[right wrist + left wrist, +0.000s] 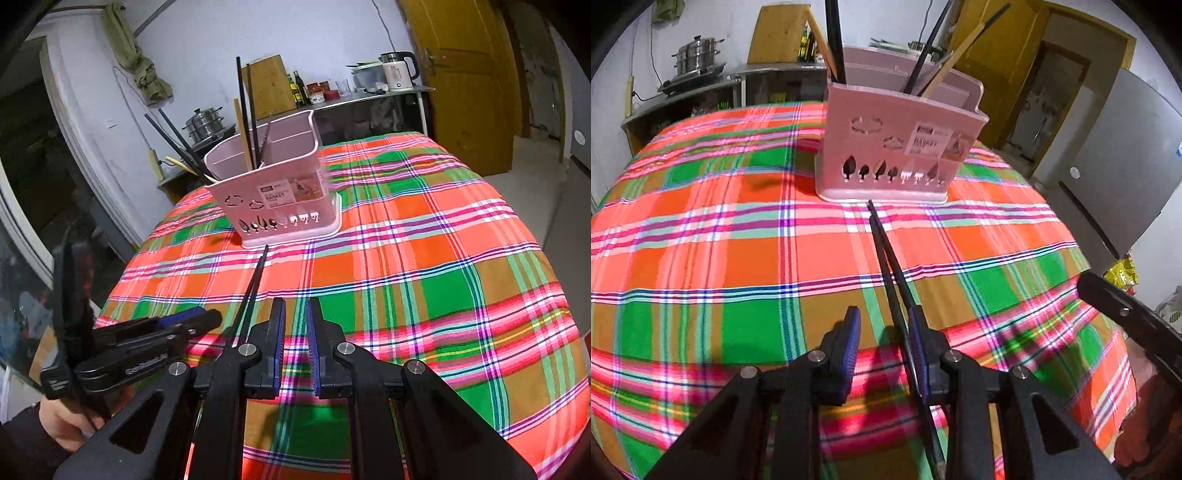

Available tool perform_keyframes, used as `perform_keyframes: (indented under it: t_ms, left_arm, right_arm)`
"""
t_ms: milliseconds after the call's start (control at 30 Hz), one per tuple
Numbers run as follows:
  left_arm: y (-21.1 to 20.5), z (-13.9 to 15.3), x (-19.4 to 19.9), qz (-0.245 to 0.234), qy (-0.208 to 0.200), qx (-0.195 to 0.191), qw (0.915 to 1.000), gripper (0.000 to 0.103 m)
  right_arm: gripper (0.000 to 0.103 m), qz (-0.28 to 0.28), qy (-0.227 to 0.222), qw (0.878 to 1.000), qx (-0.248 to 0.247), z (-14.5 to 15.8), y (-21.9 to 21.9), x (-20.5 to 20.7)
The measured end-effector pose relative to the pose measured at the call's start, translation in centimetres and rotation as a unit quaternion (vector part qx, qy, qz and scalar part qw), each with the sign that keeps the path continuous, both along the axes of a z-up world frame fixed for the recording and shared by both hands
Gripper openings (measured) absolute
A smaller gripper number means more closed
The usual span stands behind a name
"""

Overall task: Organize utensils
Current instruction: 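Return to the pile and grasp black chopsticks with the left tool while the right tool grasps others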

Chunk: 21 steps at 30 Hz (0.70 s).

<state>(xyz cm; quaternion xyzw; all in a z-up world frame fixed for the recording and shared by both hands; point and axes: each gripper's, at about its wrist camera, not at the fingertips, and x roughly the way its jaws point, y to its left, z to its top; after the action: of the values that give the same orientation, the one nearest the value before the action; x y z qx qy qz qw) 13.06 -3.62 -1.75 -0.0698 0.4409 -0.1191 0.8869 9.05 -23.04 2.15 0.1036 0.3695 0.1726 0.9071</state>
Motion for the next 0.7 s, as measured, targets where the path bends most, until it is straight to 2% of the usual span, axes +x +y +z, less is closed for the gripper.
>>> perform_keyframes:
  t_ms: [133, 267, 333, 367, 700]
  left_arm:
    - [-0.4, -0.9, 0.6, -0.001, 0.011, 0.003, 0.9999, 0.028]
    - [-1.1, -1.1, 0.7, -0.003, 0.001, 0.025, 0.9997, 0.026]
    - [-1.2, -1.2, 0.7, 0.000, 0.000, 0.040, 0.9992, 0.014]
    - [-1.0, -1.2, 0.7, 0.003, 0.000, 0.049, 0.9988, 0.012]
    - [4.3, -1.3, -0.2, 0.051, 0.006, 0.023, 0.9984, 0.010]
  right_arm:
    - [0.011, -0.002, 0.003, 1.000, 0.000, -0.3, -0.4, 0.3]
    - [0.011, -0.005, 0.007, 1.000, 0.003, -0.5, -0.6, 0.5]
    - [0.011, -0.006, 0.010, 1.000, 0.003, -0.6, -0.6, 0.6]
    - [0.011, -0.006, 0.011, 1.000, 0.003, -0.7, -0.6, 0.7]
    - [0.011, 0.029, 0.027, 0.999, -0.006, -1.9, 2.6, 2.2]
